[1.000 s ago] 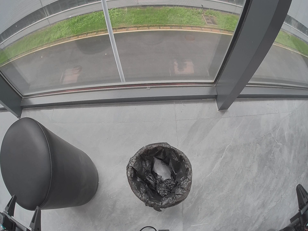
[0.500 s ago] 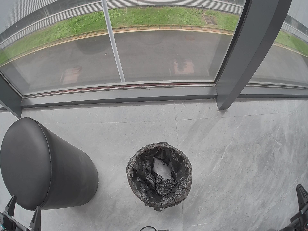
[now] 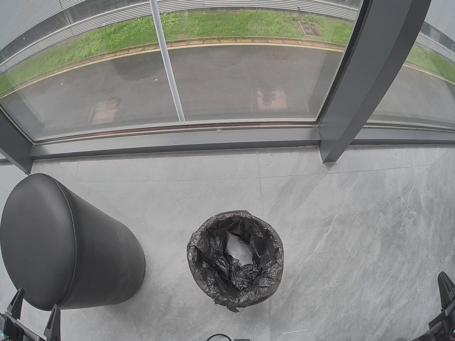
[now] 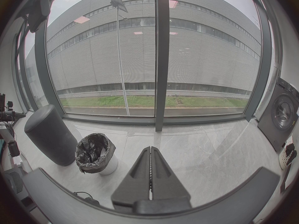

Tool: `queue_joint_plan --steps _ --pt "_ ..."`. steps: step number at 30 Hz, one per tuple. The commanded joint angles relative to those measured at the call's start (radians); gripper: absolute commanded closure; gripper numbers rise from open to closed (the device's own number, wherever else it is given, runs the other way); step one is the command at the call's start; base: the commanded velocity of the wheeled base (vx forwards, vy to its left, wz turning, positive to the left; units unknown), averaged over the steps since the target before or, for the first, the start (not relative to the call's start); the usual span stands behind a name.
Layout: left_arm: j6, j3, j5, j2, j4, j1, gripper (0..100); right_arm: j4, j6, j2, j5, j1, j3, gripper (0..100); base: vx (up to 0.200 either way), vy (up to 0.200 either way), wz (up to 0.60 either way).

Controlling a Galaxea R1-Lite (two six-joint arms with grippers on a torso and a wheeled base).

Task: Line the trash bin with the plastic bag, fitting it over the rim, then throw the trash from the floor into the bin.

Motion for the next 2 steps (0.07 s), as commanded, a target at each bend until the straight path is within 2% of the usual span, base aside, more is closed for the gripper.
queue_joint_plan --steps 1,2 --pt "0.000 0.007 0.001 -0.015 0.000 0.000 0 0.000 -0.003 -0.012 0.001 0.000 0.016 100 0.000 0.000 0.00" --pt "0.000 0.007 0.001 -0.015 0.000 0.000 0 0.000 -0.004 -0.012 0.001 0.000 0.016 100 0.000 0.000 0.00"
